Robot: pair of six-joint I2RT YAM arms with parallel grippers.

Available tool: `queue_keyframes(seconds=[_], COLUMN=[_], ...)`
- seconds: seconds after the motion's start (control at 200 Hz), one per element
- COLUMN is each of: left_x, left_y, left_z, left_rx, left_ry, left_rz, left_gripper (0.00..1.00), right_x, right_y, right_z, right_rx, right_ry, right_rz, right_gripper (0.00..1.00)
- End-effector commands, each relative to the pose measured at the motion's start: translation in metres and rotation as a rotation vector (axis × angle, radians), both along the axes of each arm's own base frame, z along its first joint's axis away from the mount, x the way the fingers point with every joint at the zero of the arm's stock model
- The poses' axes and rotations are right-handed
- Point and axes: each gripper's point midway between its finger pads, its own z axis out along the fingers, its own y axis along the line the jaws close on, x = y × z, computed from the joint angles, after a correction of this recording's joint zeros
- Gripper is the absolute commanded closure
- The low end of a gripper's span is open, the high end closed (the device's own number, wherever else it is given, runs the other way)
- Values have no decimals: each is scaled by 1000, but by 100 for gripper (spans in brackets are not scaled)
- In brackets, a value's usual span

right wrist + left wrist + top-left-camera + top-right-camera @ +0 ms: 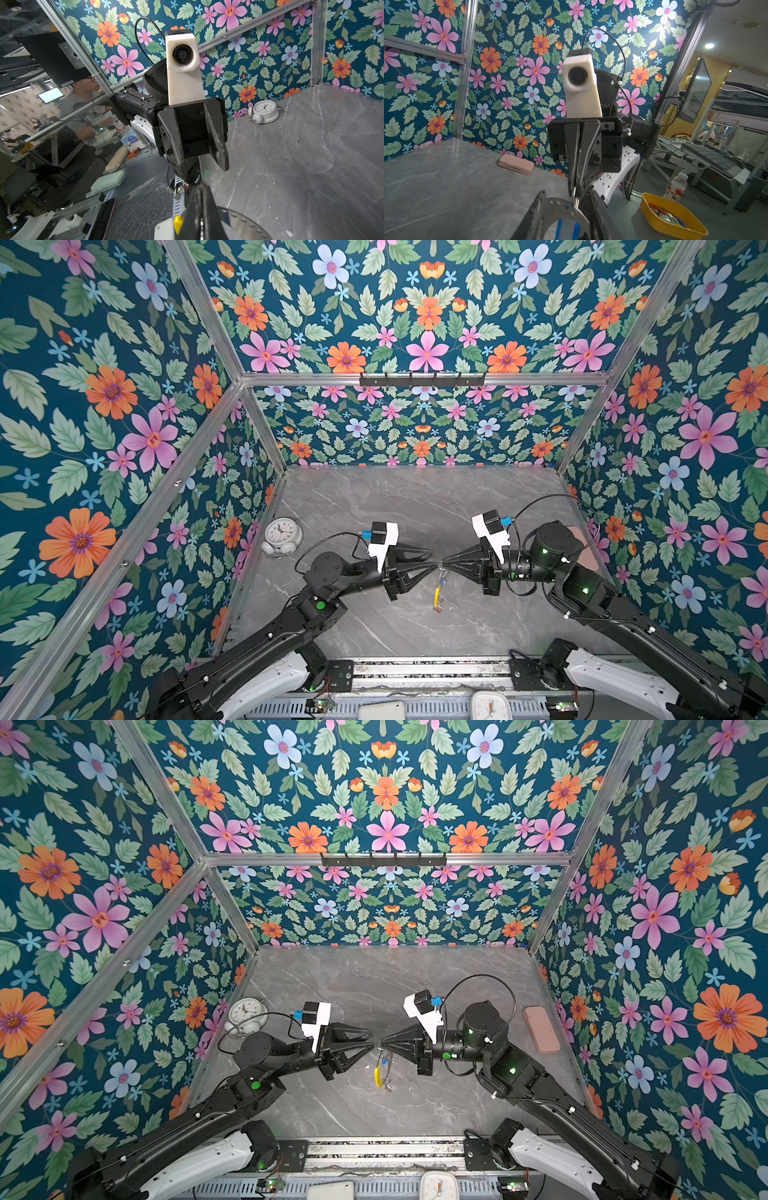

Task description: Remove the keys from the keyring

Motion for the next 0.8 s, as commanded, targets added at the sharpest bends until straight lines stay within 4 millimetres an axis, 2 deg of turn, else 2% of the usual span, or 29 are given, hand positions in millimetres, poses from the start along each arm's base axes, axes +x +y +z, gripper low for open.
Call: queue_keyframes(seconds=[0.0, 0.155, 0.395, 0.795], left_x=[3, 3, 1, -5], left_y=[-2, -4, -5, -8], left_z=[-13, -23, -26, -19], left_rx=[80, 159, 196, 177], left_ry=[31, 63, 82, 82], left_rz=[11, -5, -54, -151], left_gripper=[63, 63, 62, 74], right_x=[2, 4, -1, 0], right_y=[-3, -3, -1, 4], right_z=[-15, -12, -4, -11], right_rx=[-87, -120, -133, -166], right_ry=[-8, -26, -48, -27], right_rz=[-5, -8, 38, 73], right_gripper=[100, 100, 100, 100])
